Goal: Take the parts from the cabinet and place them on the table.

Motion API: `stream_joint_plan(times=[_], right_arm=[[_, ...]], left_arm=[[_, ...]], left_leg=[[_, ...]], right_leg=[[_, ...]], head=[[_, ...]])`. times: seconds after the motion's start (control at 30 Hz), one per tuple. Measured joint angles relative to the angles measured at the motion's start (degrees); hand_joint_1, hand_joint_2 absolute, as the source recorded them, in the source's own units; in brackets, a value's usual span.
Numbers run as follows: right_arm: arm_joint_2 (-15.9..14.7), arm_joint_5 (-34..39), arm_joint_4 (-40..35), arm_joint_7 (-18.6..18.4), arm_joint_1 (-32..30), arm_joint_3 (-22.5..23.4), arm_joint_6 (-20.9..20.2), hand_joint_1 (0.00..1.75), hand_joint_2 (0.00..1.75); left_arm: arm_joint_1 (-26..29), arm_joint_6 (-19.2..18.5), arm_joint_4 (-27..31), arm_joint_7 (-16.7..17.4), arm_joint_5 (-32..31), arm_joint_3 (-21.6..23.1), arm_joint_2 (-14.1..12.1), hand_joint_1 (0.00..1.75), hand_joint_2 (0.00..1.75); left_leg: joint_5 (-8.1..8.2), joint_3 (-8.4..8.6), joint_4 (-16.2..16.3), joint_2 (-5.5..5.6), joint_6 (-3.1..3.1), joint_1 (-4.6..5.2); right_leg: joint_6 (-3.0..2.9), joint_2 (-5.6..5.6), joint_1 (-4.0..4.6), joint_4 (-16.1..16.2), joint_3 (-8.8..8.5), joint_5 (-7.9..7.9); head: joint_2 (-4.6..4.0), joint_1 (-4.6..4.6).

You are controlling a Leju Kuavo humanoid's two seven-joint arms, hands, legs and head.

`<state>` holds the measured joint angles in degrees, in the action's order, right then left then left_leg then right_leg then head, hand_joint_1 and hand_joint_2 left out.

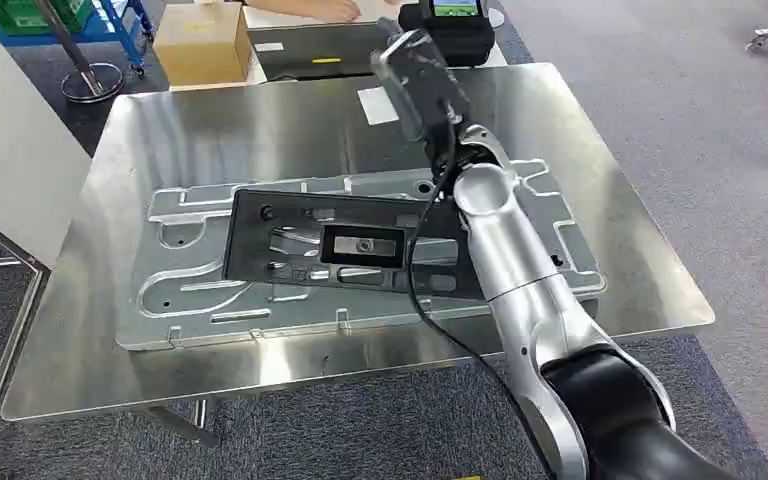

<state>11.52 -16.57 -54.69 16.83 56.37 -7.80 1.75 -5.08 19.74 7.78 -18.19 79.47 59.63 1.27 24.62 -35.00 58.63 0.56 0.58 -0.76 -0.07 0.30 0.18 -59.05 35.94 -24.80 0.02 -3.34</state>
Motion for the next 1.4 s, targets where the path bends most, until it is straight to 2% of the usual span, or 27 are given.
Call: stream_joint_plan(times=[0.03,0.07,0.2,0.27,0.33,0.37,0.4,0.5,0.53,0.6,0.67,0.73,0.77,0.83,0.87,0.9,1.0,1.03,1.07,1.1,1.17,1.2,1.23,1.27,1.33,1.37,1.4], right_arm=[[-0.2,3.3,-2.2,-1.1,0.0,0.0,0.0,0.00,0.00],[-0.4,5.4,-3.9,-2.3,0.0,0.1,0.2,0.00,0.00],[-3.7,13.2,-14.0,-7.4,-0.3,0.0,3.6,0.00,0.00],[-6.8,15.1,-18.7,-7.9,-2.0,0.0,6.0,0.00,0.00],[-10.1,16.4,-22.8,-7.3,-4.4,0.1,7.3,0.00,0.00],[-11.9,16.5,-25.1,-6.3,-6.3,0.1,7.9,0.00,0.00],[-13.3,16.5,-27.3,-5.4,-8.6,0.2,8.3,0.00,0.00],[-16.4,16.4,-31.9,-3.9,-14.9,0.4,8.8,0.00,0.00],[-17.3,16.4,-32.9,-3.9,-16.2,0.5,8.9,0.00,0.00],[-18.9,15.9,-35.8,-3.4,-19.4,1.1,9.6,0.00,0.00],[-20.2,15.9,-38.1,-2.3,-23.5,2.1,9.7,0.00,0.00],[-21.0,15.9,-39.7,-1.6,-27.0,2.8,9.7,0.00,0.00],[-21.3,15.8,-40.6,-1.3,-28.5,3.1,9.8,0.00,0.00],[-22.1,15.0,-43.2,0.3,-32.8,4.5,10.5,0.00,0.00],[-22.4,14.6,-44.4,1.2,-35.0,5.4,10.6,0.00,0.00],[-22.6,14.6,-45.4,2.1,-36.8,6.2,10.6,0.00,0.00],[-23.1,14.3,-49.4,6.6,-46.3,10.0,10.3,0.00,0.00],[-22.9,13.0,-50.2,7.8,-48.9,10.9,10.5,0.00,0.00],[-22.7,11.5,-51.1,8.6,-51.2,11.7,10.7,0.00,0.00],[-22.4,10.6,-51.9,9.0,-53.1,12.3,10.8,0.00,0.00],[-22.0,8.7,-53.3,9.1,-55.9,13.1,11.6,0.00,0.00],[-21.7,8.0,-53.9,9.0,-57.4,13.6,11.9,0.00,0.00],[-21.4,7.7,-54.4,9.0,-58.9,14.1,12.1,0.00,0.00],[-20.9,7.5,-54.9,9.2,-60.6,14.7,12.2,0.00,0.00],[-19.4,6.7,-55.8,10.1,-64.3,16.0,12.2,0.00,0.00],[-18.6,6.0,-56.1,10.5,-65.7,16.7,12.1,0.00,0.00],[-17.7,5.4,-56.3,10.8,-67.0,17.4,12.0,0.00,0.00]], left_arm=[[0.0,-0.1,0.0,-0.2,0.2,0.0,0.0,0.00,0.00],[0.0,-0.1,0.0,-0.3,0.2,0.0,0.0,0.00,0.00],[0.4,-1.1,0.0,-1.1,0.7,0.0,0.0,0.00,0.00],[0.5,-1.9,0.0,-1.8,1.0,0.0,0.0,0.00,0.00],[0.7,-2.4,0.0,-2.2,1.2,0.0,0.0,0.00,0.00],[0.7,-2.5,0.0,-2.5,1.5,0.0,0.0,0.00,0.00],[0.8,-2.5,0.0,-2.7,1.6,0.0,0.0,0.00,0.00],[0.8,-2.6,0.0,-2.9,1.9,0.0,0.1,0.00,0.00],[0.7,-2.6,0.0,-2.9,2.0,0.0,0.1,0.00,0.00],[0.5,-2.6,0.0,-3.0,2.2,0.0,0.2,0.00,0.00],[0.6,-2.7,0.0,-3.1,2.4,0.0,0.2,0.00,0.00],[0.7,-2.8,0.0,-3.2,2.8,0.0,0.2,0.00,0.00],[0.7,-2.8,0.0,-3.4,2.9,0.0,0.2,0.00,0.00],[0.6,-2.9,0.0,-3.6,3.5,0.0,0.3,0.00,0.00],[0.6,-3.0,0.0,-3.6,3.8,0.0,0.4,0.00,0.00],[0.7,-3.0,0.0,-3.6,3.8,0.0,0.5,0.00,0.00],[1.0,-3.0,0.0,-3.8,4.0,-0.3,0.7,0.00,0.00],[1.3,-3.0,0.0,-3.9,4.1,-0.3,0.7,0.00,0.00],[1.2,-3.0,0.0,-4.1,4.1,-0.3,0.7,0.00,0.00],[1.2,-3.0,0.0,-4.1,4.1,-0.3,0.7,0.00,0.00],[1.2,-3.1,0.0,-4.1,4.1,-0.3,0.7,0.00,0.00],[1.1,-3.2,0.0,-4.2,4.1,-0.3,0.7,0.00,0.00],[1.1,-3.3,0.0,-4.2,4.1,-0.3,0.7,0.00,0.00],[1.0,-3.3,0.0,-4.3,4.1,-0.3,0.7,0.00,0.00],[1.0,-3.3,0.0,-4.5,4.1,-0.3,0.7,0.00,0.00],[0.8,-3.3,0.0,-4.5,4.2,-0.3,0.7,0.00,0.00],[0.7,-3.3,0.0,-4.6,4.2,-0.3,0.7,0.00,0.00]], left_leg=[[0.48,-0.29,0.2,-0.07,0.34,0.14],[1.56,-0.64,1.5,-0.28,0.62,0.09],[8.64,-7.04,16.3,-0.27,1.13,-0.12],[6.79,-6.69,15.7,-0.28,1.08,-0.14],[1.11,-1.74,5.8,-0.29,0.81,-0.21],[0.54,-0.16,1.9,-0.20,0.63,-0.26],[0.73,0.52,1.2,-0.11,0.46,0.10],[0.66,0.18,1.2,0.05,-0.40,0.26],[0.16,0.13,0.5,-0.18,-1.15,0.08],[-0.56,-0.10,0.1,-0.39,-2.18,-0.02],[-1.05,-0.79,0.1,-0.26,-2.53,0.13],[-1.74,-1.77,0.2,-0.26,-2.51,0.24],[-2.06,-2.21,0.2,-0.27,-2.44,0.29],[-2.74,-2.89,0.2,-0.22,-2.24,0.32],[-3.02,-3.02,0.2,-0.14,-2.07,0.32],[-3.35,-3.23,0.2,-0.06,-1.70,0.52],[-4.79,-2.85,-0.9,0.16,-0.70,0.15],[-5.16,-3.05,-1.2,0.46,-0.20,0.62],[-3.34,-3.48,-0.5,0.22,0.04,0.39],[0.37,-4.49,2.2,-0.03,0.29,0.38],[7.13,-6.23,10.7,-0.12,0.87,0.09],[8.80,-6.75,14.8,-0.14,1.14,0.08],[8.44,-6.52,17.2,-0.16,1.30,0.07],[6.60,-5.13,17.0,-0.21,1.43,0.07],[2.75,1.04,9.9,-0.90,1.40,0.07],[2.93,4.96,4.9,-2.21,1.13,0.11],[4.83,8.46,-0.4,-3.77,0.91,0.59]], right_leg=[[-0.51,-0.12,-0.94,0.8,-0.42,0.40],[-0.60,-0.09,-0.80,1.1,-0.60,0.49],[-0.98,-0.47,-0.75,0.8,-0.63,0.58],[-0.86,-0.51,-0.76,0.6,-0.63,0.49],[-0.42,-0.42,-0.89,0.2,-0.67,0.20],[-0.10,-0.41,-0.89,0.1,-0.62,0.00],[0.19,-0.32,-0.40,-0.2,-0.33,0.02],[1.28,-0.31,-0.60,-0.1,-0.01,0.73],[1.60,-0.14,-0.59,-0.1,0.18,0.75],[2.09,-0.18,-0.85,-3.5,1.06,-3.59],[2.48,-0.19,-0.95,-12.0,3.69,-8.96],[2.59,-0.20,-0.94,-16.2,4.41,-10.57],[2.51,-0.21,-0.94,-14.5,2.95,-9.37],[2.01,-0.23,-0.89,-5.1,-3.63,-5.17],[1.60,-0.25,-0.81,-0.3,-6.76,-4.75],[1.46,-0.28,-0.25,2.1,-7.74,-5.83],[0.89,-0.35,0.16,2.1,-7.45,-4.21],[0.40,-0.58,-0.26,2.8,-7.16,-3.40],[-0.03,-0.94,-0.63,3.1,-6.55,-2.58],[-0.68,-1.12,-0.77,3.1,-5.75,-2.07],[-0.91,-1.33,-0.72,3.0,-4.47,-1.07],[-0.90,-1.65,-0.67,2.9,-3.73,-0.55],[-0.85,-2.09,-0.65,2.7,-2.99,-0.12],[-0.76,-2.61,-0.65,2.4,-2.25,0.24],[-0.47,-3.69,-0.67,1.7,-0.83,0.79],[-0.25,-4.14,-0.62,1.3,-0.48,1.00],[-0.02,-4.53,-0.34,1.0,-0.19,1.15]], head=[[0.00,-0.02],[0.00,0.02],[0.00,-0.04],[0.00,-0.04],[0.00,-0.04],[0.00,-0.04],[0.00,-0.04],[0.00,0.04],[0.00,0.00],[0.00,0.04],[0.00,0.04],[0.00,0.04],[0.00,0.04],[0.00,0.04],[0.00,0.04],[0.00,0.04],[0.00,0.04],[0.00,0.07],[0.00,0.04],[0.00,0.02],[0.00,0.02],[0.00,0.02],[0.00,0.02],[0.00,0.02],[0.00,0.02],[0.00,0.02],[0.00,0.02]])
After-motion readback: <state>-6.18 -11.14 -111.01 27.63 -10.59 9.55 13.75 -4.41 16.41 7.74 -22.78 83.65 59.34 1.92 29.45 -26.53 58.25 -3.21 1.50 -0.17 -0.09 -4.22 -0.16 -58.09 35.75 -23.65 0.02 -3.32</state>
